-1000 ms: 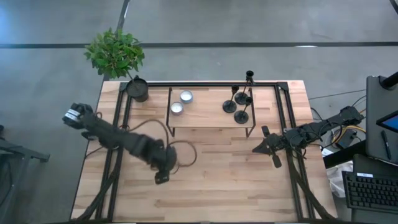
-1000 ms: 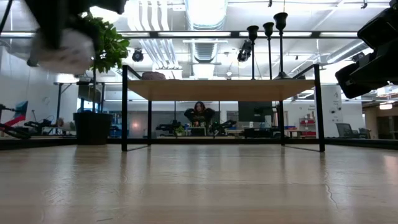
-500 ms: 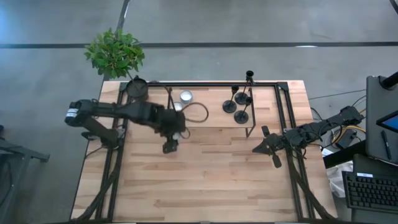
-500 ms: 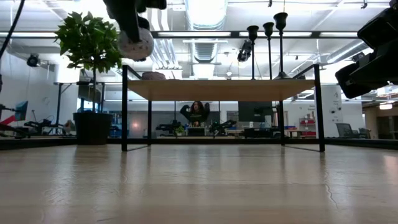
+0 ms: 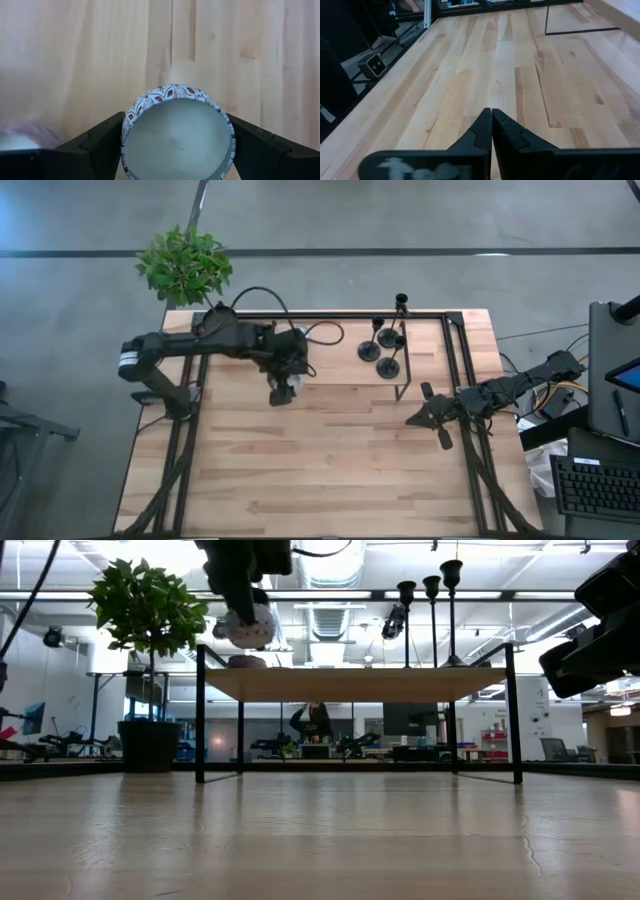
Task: Pick & Place candle stick holders
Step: Put the red scented candle on the shelf
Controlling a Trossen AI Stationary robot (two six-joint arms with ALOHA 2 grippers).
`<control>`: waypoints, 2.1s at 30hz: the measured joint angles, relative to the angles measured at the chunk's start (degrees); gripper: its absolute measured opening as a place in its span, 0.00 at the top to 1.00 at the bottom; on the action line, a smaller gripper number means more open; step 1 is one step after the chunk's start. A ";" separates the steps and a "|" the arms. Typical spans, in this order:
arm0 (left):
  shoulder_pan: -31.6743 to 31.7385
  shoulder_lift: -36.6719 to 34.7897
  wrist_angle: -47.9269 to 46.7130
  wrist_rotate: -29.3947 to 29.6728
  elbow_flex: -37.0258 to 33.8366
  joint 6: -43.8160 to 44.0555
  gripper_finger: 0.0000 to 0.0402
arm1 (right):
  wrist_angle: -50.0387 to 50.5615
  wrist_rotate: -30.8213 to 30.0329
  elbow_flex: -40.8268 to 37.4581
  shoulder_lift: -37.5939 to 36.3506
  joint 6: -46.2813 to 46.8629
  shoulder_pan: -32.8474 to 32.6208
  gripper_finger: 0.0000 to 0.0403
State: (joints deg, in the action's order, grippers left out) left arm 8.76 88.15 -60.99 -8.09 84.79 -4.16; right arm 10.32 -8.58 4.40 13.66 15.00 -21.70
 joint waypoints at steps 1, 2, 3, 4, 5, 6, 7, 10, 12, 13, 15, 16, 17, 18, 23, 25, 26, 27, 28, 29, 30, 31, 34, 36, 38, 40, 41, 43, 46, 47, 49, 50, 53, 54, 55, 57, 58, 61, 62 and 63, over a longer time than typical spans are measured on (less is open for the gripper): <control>0.26 1.00 -0.71 -0.01 1.27 -0.82 0.25 | -0.01 0.00 0.00 -0.01 0.00 0.01 0.98; 0.54 2.01 -1.54 -0.01 2.66 -1.65 0.25 | 0.02 0.00 0.00 -0.01 0.00 -0.01 0.98; 0.79 2.99 -2.15 0.02 3.98 -2.45 0.25 | 0.00 0.02 -0.01 0.01 0.00 -0.01 0.98; 1.05 4.12 -2.91 0.08 5.35 -3.43 0.25 | 0.04 0.00 -0.02 0.01 0.00 -0.01 0.98; 1.38 5.24 -3.58 0.10 6.76 -4.31 0.25 | 0.01 0.00 0.00 -0.01 0.00 0.01 0.98; 1.69 6.38 -4.60 0.21 8.21 -5.11 0.25 | 0.01 0.02 -0.01 -0.01 0.00 -0.01 0.98; 2.05 7.47 -5.61 0.28 9.48 -5.65 0.25 | 0.03 0.00 0.00 -0.01 0.00 -0.01 0.98; 3.07 10.69 -8.81 0.39 13.25 -6.82 0.25 | 0.01 0.02 -0.02 -0.01 0.00 -0.01 0.98; 3.62 12.51 -10.45 0.67 14.93 -7.71 0.25 | 0.01 0.01 0.00 -0.01 0.00 -0.01 0.98; 3.90 13.24 -10.95 0.75 15.63 -8.00 0.25 | 0.01 0.00 -0.01 -0.01 0.00 -0.01 0.98; 4.28 14.39 -11.33 1.30 16.68 -8.29 0.25 | 0.02 0.00 -0.01 0.00 0.00 0.01 0.98; 4.42 14.72 -11.61 1.58 16.95 -8.31 0.25 | -0.01 0.02 -0.02 -0.01 0.00 0.00 0.98; 4.52 14.83 -11.69 1.79 16.99 -8.50 0.25 | 0.03 0.02 -0.01 -0.01 0.00 -0.01 0.98; 4.65 14.90 -11.63 1.80 17.02 -8.86 0.25 | 0.01 0.00 0.00 -0.01 0.00 0.01 0.98; 5.26 15.00 -10.70 2.09 16.66 -10.00 0.25 | 0.01 0.01 -0.01 -0.01 0.00 0.01 0.98; 5.53 15.00 -10.08 2.22 16.45 -10.40 0.25 | 0.01 0.01 -0.02 -0.01 0.00 0.00 0.98; 5.66 15.00 -10.05 2.34 16.41 -10.53 0.25 | 0.01 0.00 0.00 -0.01 0.00 0.01 0.98; 5.77 15.00 -10.06 2.51 16.32 -10.64 0.25 | 0.01 0.01 0.00 -0.01 0.00 0.01 0.98; 5.83 15.00 -10.01 2.51 16.30 -10.72 0.25 | 0.01 0.02 -0.02 -0.01 0.00 0.01 0.98; 5.91 15.03 -9.93 2.61 16.29 -10.74 0.25 | 0.03 0.00 0.00 -0.01 0.00 0.01 0.98; 5.94 15.11 -9.93 2.68 16.29 -10.76 0.25 | 0.02 0.00 -0.01 -0.01 0.00 0.01 0.98; 6.00 15.19 -9.92 2.74 16.27 -10.95 0.25 | 0.01 0.00 0.00 -0.01 0.00 0.01 0.98; 6.08 15.59 -9.50 2.76 16.27 -11.42 0.25 | 0.03 0.00 0.00 -0.01 0.00 0.01 0.98; 6.11 15.98 -9.48 2.74 16.25 -11.81 0.25 | 0.01 0.02 0.00 -0.01 0.00 0.00 0.98; 6.13 16.26 -9.49 2.77 16.20 -12.17 0.25 | 0.03 0.00 -0.02 -0.01 0.00 0.01 0.98; 6.13 16.48 -9.14 2.77 16.20 -12.24 0.25 | 0.03 0.02 0.00 -0.01 0.00 0.01 0.98; 6.15 16.58 -8.97 2.75 16.20 -12.24 0.25 | 0.02 0.01 0.00 -0.01 0.00 -0.01 0.98; 6.17 16.81 -8.97 2.73 16.20 -12.25 0.25 | 0.03 0.01 -0.01 -0.01 0.00 -0.01 0.98; 6.20 16.86 -8.90 2.70 16.20 -12.24 0.25 | 0.02 0.00 -0.02 -0.01 0.00 0.01 0.98; 6.20 16.86 -8.89 2.68 16.20 -12.24 0.25 | 0.01 0.02 0.00 -0.01 0.00 -0.01 0.98; 6.20 16.88 -8.66 2.70 16.20 -12.24 0.25 | 0.01 0.01 0.00 -0.01 0.00 0.00 0.98; 6.26 16.88 -8.58 2.70 16.20 -12.24 0.25 | 0.03 0.00 -0.02 -0.01 0.00 -0.01 0.98; 6.26 16.88 -8.61 2.71 16.20 -12.23 0.25 | 0.02 0.01 -0.01 -0.01 0.00 0.00 0.98; 6.26 16.88 -8.59 2.72 16.20 -12.24 0.25 | 0.02 0.00 0.00 -0.01 0.00 -0.01 0.98; 6.26 16.88 -8.61 2.72 16.20 -12.24 0.25 | 0.02 0.01 -0.01 -0.01 0.00 0.00 0.98; 6.25 16.88 -8.61 2.72 16.20 -12.23 0.25 | 0.01 0.02 -0.02 -0.01 0.00 -0.01 0.98; 6.26 16.90 -8.59 2.72 16.20 -12.22 0.25 | 0.01 0.00 0.00 -0.01 0.00 0.01 0.98; 6.24 16.90 -8.60 2.72 16.20 -12.27 0.25 | 0.02 0.00 -0.02 -0.01 0.00 -0.01 0.98; 6.24 16.90 -8.59 2.74 16.20 -12.27 0.24 | 0.03 0.02 -0.01 -0.01 0.00 -0.01 0.98; 6.25 16.90 -8.59 2.74 16.20 -12.27 0.23 | 0.02 0.01 0.00 -0.01 0.00 0.01 0.98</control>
State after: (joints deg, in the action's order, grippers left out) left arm 15.02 105.06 -69.58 -5.34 100.99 -16.43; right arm 10.34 -8.57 4.40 13.65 15.00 -21.69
